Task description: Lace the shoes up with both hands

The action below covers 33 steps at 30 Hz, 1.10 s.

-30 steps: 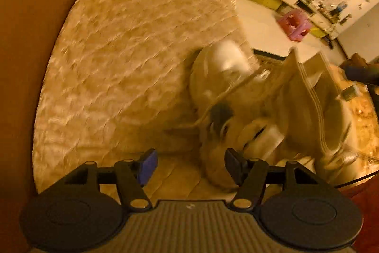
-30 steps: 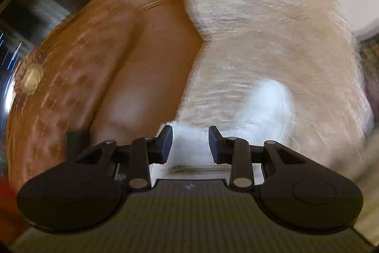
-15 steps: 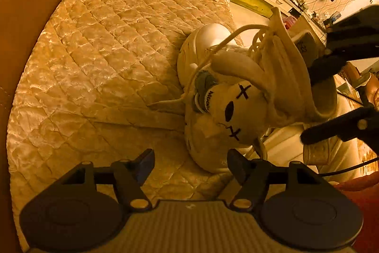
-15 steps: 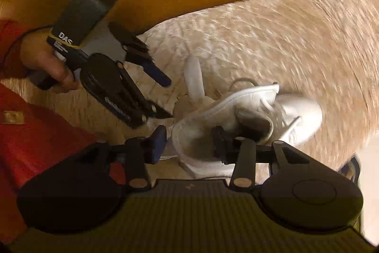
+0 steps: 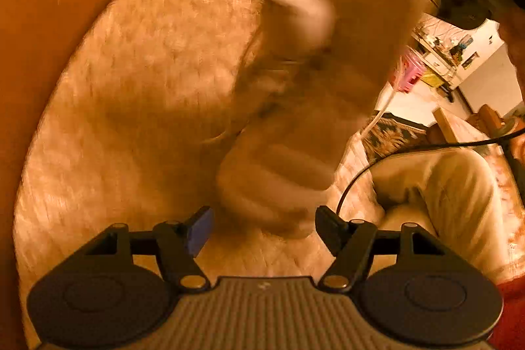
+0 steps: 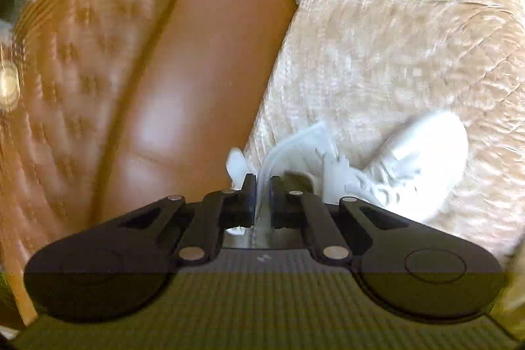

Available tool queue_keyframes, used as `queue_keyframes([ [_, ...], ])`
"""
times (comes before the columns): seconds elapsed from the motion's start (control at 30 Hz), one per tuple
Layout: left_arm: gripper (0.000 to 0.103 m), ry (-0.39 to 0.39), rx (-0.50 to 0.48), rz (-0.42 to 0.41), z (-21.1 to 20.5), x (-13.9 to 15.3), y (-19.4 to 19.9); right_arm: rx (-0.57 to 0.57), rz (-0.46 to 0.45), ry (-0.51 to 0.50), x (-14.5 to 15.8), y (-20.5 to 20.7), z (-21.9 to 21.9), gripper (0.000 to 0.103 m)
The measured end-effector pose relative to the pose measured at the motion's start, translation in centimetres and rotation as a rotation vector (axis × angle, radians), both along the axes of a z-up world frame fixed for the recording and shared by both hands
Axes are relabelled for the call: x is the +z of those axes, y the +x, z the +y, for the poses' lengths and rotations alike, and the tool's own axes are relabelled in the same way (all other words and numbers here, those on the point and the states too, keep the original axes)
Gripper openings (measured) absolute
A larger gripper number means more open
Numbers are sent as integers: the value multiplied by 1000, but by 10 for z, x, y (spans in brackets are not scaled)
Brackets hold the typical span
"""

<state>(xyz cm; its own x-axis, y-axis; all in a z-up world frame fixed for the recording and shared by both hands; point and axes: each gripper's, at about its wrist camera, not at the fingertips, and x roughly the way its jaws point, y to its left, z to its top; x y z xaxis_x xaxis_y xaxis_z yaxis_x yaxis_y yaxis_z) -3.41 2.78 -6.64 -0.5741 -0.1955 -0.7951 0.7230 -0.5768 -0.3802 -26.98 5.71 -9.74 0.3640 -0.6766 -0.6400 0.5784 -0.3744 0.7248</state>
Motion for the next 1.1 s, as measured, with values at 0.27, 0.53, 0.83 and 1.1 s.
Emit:
queue_keyframes([
  [0.27,76,-126,24,-49,-19,18,-24,-74,-44,36,-52,-49,-33,35],
  [0.53,64,-186,2,-81,-8,28,-38,250,136,167,-116,-60,-53,45],
  [0.83,63,-386,-75,-190,-59,71,-76,270,209,182,-146,-74,-33,44],
  [1.1,68,-480,-214,-301,-104,76,-103,10,-90,170,-180,-61,65,60],
])
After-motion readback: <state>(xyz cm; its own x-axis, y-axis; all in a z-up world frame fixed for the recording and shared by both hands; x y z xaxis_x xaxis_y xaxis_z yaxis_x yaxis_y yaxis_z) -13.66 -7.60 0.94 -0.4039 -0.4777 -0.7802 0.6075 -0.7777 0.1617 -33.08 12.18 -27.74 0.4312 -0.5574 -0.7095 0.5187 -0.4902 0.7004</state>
